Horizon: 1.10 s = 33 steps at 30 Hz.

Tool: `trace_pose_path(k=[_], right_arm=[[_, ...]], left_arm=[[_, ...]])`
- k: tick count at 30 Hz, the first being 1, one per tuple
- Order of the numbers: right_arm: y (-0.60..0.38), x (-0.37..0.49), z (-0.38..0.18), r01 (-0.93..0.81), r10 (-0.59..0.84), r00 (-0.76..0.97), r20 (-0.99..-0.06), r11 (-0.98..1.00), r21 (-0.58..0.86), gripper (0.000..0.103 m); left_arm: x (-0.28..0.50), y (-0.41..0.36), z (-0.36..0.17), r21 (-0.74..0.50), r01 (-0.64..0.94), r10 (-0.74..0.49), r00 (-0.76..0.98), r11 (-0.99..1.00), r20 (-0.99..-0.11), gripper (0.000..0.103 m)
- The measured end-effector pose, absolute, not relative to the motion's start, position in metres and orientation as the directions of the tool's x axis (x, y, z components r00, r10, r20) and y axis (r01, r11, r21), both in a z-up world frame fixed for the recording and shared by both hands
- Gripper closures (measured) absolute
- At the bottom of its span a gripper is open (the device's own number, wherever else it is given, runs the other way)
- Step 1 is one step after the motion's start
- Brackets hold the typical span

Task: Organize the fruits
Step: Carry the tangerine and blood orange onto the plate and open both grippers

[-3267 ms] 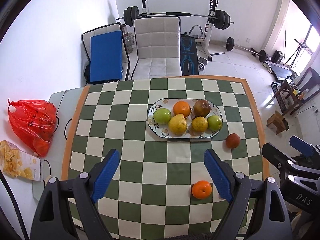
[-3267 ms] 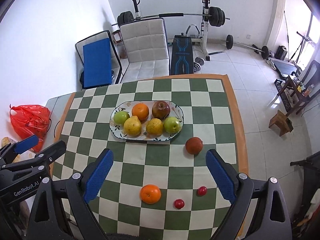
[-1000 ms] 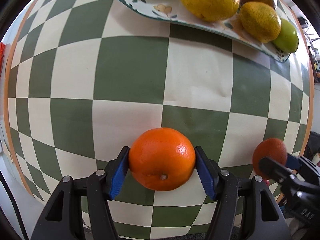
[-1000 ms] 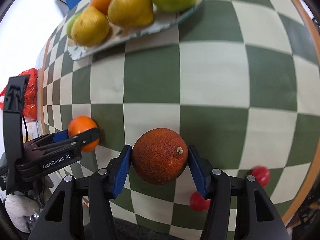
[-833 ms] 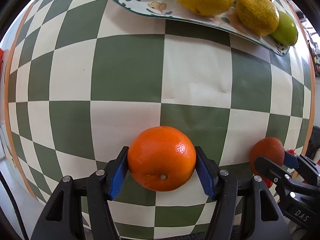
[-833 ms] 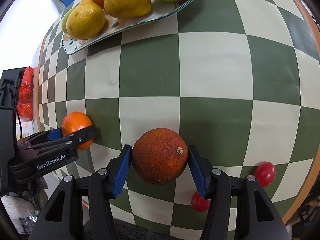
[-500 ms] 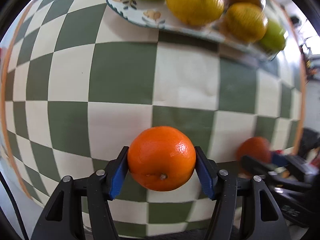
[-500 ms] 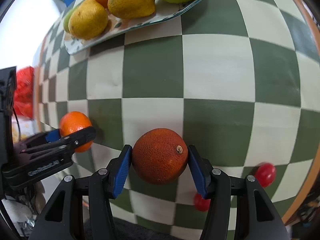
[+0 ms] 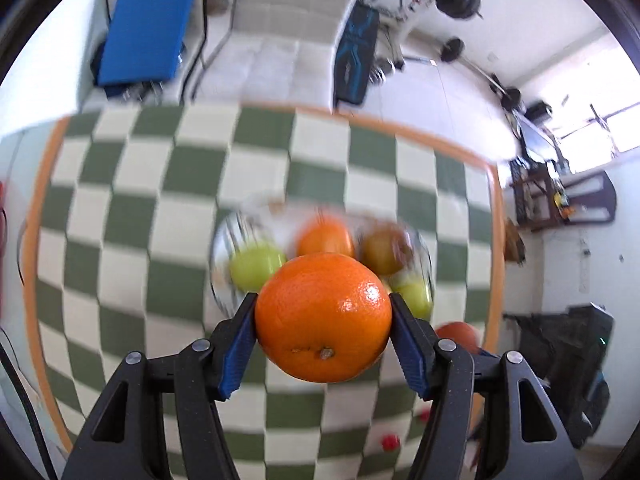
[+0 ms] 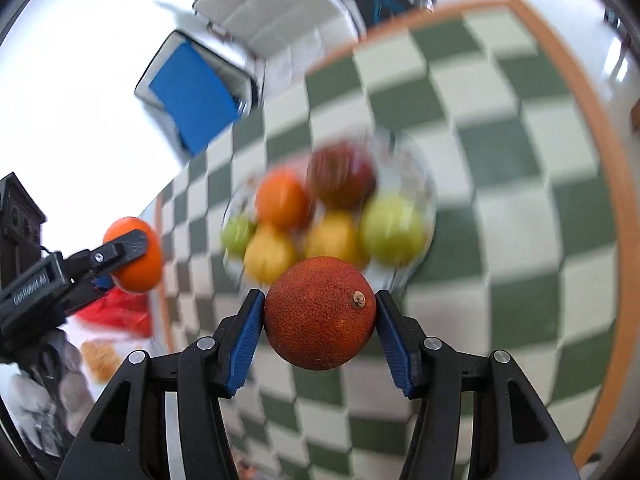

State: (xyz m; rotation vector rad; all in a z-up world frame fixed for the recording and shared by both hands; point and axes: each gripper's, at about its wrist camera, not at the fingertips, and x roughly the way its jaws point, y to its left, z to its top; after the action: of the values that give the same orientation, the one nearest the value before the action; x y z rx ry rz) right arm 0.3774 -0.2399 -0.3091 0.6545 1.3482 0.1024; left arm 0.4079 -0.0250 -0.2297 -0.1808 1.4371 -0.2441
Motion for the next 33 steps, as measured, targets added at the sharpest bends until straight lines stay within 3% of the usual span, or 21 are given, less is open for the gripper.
trace_pose_path(k=[8, 18, 29, 31, 33], right_arm=[[-0.267, 0.445, -0.331, 0.289, 0.231, 0.186, -0.955, 0.916, 0.278, 0.045], [-0.261, 0.464, -0.376, 0.256, 0.157, 0.108, -0.982, 0.950, 0.180, 0.045], [-0.256, 0.459, -0.380, 0.245, 0.246, 0.093, -0.965, 0.934, 0.261, 0.044], [-0.258, 0.459, -0.382, 0.258, 0.240, 0.076, -0.968, 0.933, 0.252, 0.038], [-0.259, 0.458, -0.384, 0.264, 0.233, 0.064, -0.970, 0.934, 0.242, 0.031]], left_arm=[[0.484, -0.032, -0.279, -0.134, 0.093, -0.140, 0.056, 0.987, -0.989, 0.043], [0.496, -0.033, -0.356, -0.056, 0.111, -0.044, -0.103, 0.992, -0.994, 0.042], [0.484, -0.037, -0.371, -0.052, 0.144, -0.031, -0.147, 0.988, -0.989, 0.041], [0.485, -0.036, -0.370, -0.050, 0.133, -0.030, -0.148, 0.990, -0.989, 0.035], [0.487, -0.035, -0.367, -0.044, 0.127, -0.026, -0.140, 0.991, -0.990, 0.018]])
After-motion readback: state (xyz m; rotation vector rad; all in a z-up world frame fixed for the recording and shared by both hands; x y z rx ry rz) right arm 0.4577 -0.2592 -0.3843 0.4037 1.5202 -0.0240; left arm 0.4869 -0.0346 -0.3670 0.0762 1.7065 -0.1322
